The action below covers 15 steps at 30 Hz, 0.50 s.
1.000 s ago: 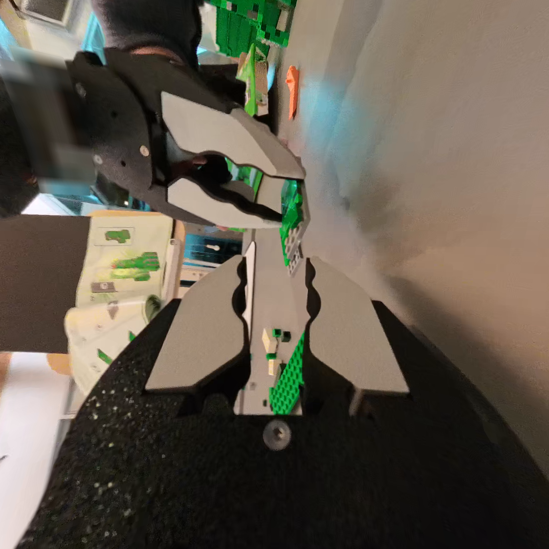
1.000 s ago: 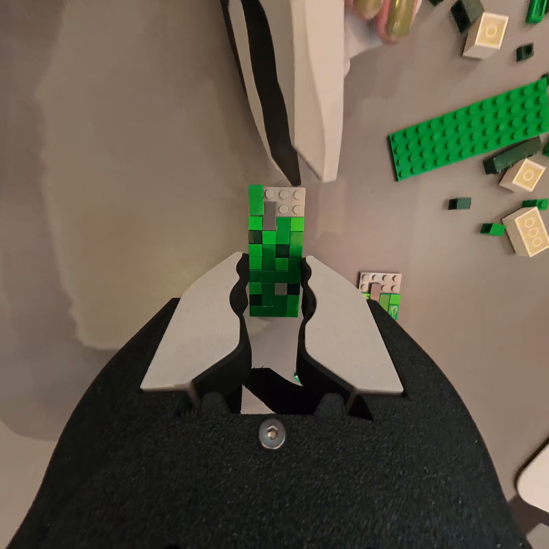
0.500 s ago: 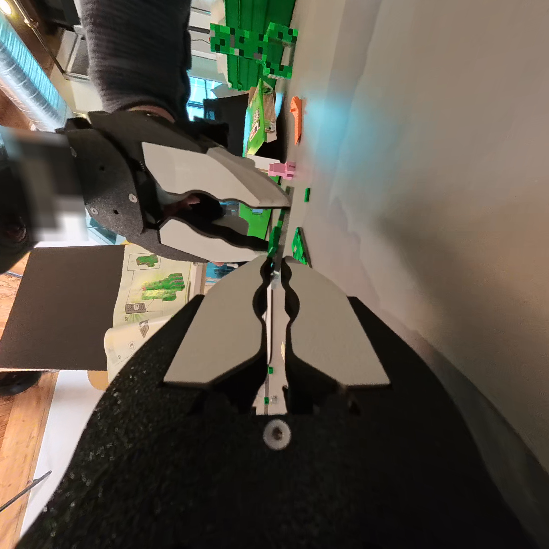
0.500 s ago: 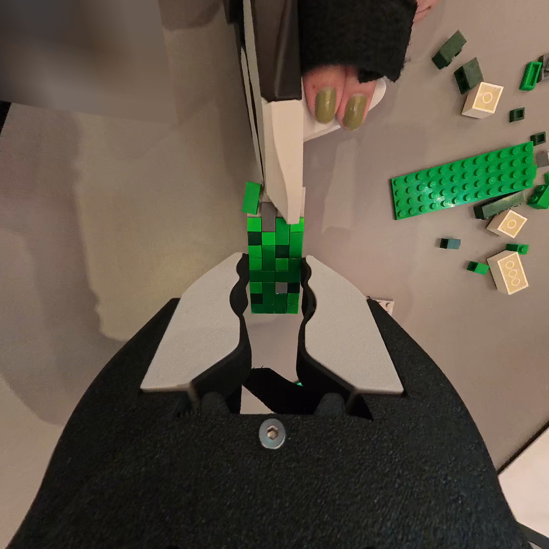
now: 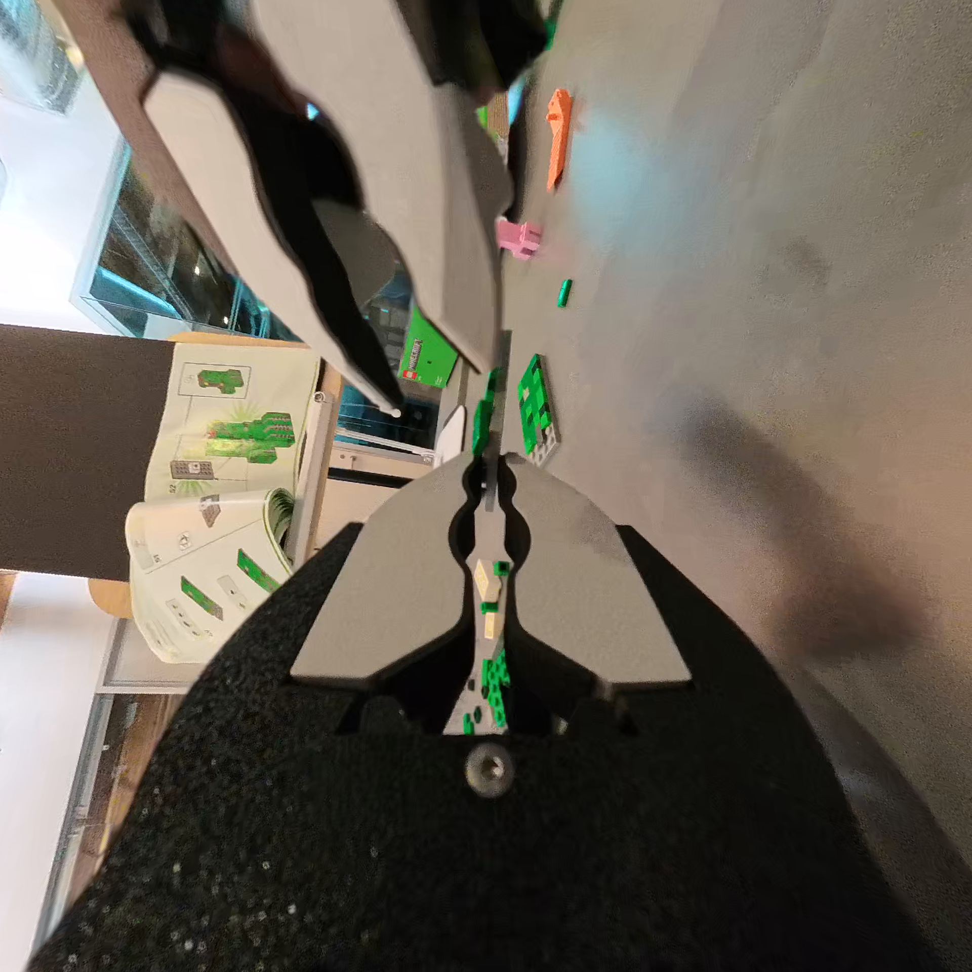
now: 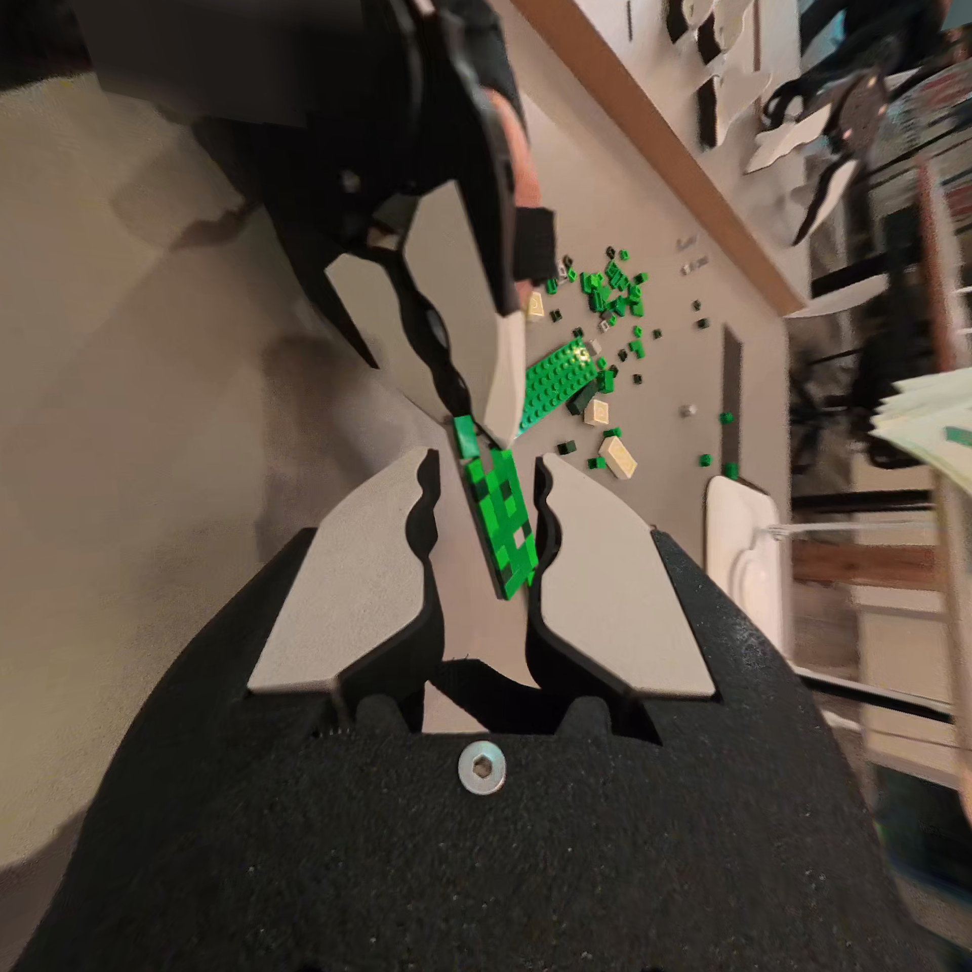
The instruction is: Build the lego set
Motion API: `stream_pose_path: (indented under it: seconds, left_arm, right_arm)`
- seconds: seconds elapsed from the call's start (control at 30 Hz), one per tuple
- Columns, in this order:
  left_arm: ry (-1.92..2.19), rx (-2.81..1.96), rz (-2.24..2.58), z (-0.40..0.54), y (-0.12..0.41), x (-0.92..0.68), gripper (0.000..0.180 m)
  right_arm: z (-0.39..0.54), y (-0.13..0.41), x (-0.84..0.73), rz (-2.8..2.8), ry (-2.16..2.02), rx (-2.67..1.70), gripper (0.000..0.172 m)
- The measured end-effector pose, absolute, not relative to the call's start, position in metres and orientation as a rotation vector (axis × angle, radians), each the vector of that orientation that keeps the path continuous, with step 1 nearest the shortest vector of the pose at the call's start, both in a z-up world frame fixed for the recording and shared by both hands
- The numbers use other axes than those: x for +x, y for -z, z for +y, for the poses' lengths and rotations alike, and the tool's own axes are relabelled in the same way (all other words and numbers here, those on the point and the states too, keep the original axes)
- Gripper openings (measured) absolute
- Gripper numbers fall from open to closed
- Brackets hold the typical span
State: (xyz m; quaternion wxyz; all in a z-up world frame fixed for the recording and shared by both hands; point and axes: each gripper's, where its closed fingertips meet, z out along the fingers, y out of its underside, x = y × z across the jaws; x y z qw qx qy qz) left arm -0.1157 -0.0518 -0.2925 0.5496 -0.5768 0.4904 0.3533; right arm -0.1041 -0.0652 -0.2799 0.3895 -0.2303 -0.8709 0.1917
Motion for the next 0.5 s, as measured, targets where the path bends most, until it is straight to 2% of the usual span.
stream_pose_path:
  seconds: [0.17, 0.5]
  left_arm:
    - [-0.789, -1.427, 1.14, -0.052, 0.296, -0.121, 0.005]
    - [-0.711, -1.512, 1.097, -0.053, 0.298, -0.128, 0.005]
  right_arm:
    - [-0.076, 0.29, -0.104, -2.086, -0.29, -0.475, 0.026]
    - [-0.076, 0.308, -0.107, -1.984, 0.036, -0.315, 0.021]
